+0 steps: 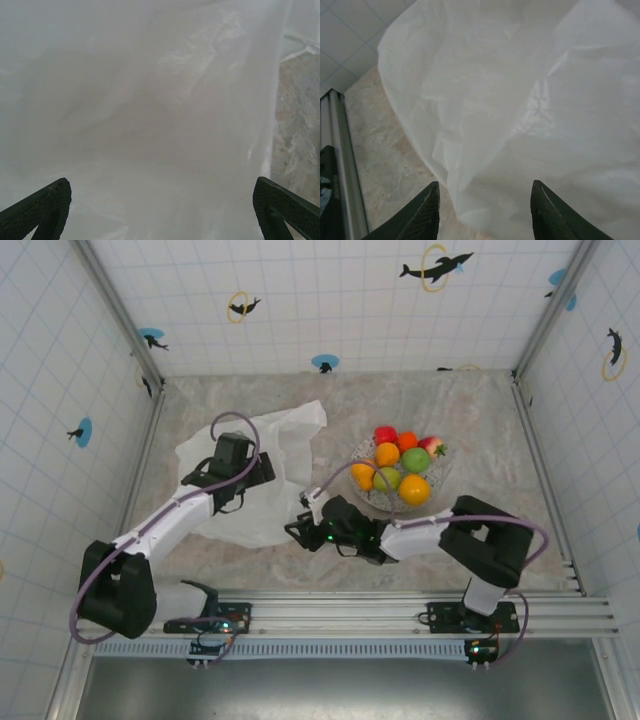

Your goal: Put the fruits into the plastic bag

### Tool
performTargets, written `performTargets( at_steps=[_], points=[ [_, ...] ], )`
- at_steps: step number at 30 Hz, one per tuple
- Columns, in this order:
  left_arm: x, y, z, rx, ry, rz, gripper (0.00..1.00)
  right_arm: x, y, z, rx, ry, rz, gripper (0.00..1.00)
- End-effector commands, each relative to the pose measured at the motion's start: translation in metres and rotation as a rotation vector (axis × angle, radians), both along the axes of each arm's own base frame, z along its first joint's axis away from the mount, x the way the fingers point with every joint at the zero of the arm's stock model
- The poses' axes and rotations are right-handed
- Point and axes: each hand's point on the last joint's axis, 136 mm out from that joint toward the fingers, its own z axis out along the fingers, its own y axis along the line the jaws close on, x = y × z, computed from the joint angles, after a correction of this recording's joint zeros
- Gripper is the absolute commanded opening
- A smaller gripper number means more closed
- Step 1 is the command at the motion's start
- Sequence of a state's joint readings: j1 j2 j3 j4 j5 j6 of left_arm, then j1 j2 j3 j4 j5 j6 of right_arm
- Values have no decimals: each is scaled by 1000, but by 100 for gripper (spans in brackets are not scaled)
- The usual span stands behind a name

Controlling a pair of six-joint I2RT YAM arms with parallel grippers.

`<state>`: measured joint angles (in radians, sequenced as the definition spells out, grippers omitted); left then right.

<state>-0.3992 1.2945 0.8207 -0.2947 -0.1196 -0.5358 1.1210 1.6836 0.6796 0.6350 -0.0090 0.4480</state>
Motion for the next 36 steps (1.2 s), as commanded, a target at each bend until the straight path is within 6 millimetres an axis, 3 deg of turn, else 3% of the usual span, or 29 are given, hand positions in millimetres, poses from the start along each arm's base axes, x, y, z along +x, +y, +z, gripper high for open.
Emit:
performTargets(
  at_steps=[1,9,16,19,22,25,28,32,36],
  points=[
    [2,-11,3,103,-6,-47,97,1,-14,36,79,-102,-18,52],
    [30,-26,-9,262,1,-58,98,11,-68,29,-16,-171,-150,56],
    [57,-25,-26,470,9,-10,93,20,-92,20,-27,-150,-214,56],
    [63,-25,-34,556,19,-10,76,24,-103,20,-46,-159,-246,57],
    [65,-20,-37,606,20,-6,52,30,-117,24,-67,-182,-290,58],
    [67,-24,-29,592,-7,-38,26,39,-137,28,-87,-202,-353,60],
    [65,-38,-6,503,-59,-98,0,48,-155,36,-110,-233,-407,63],
    [50,-61,40,334,-152,-232,0,49,-165,49,-132,-296,-410,74],
    [32,-57,74,264,-213,-278,0,50,-169,58,-139,-315,-415,79]
  ],
)
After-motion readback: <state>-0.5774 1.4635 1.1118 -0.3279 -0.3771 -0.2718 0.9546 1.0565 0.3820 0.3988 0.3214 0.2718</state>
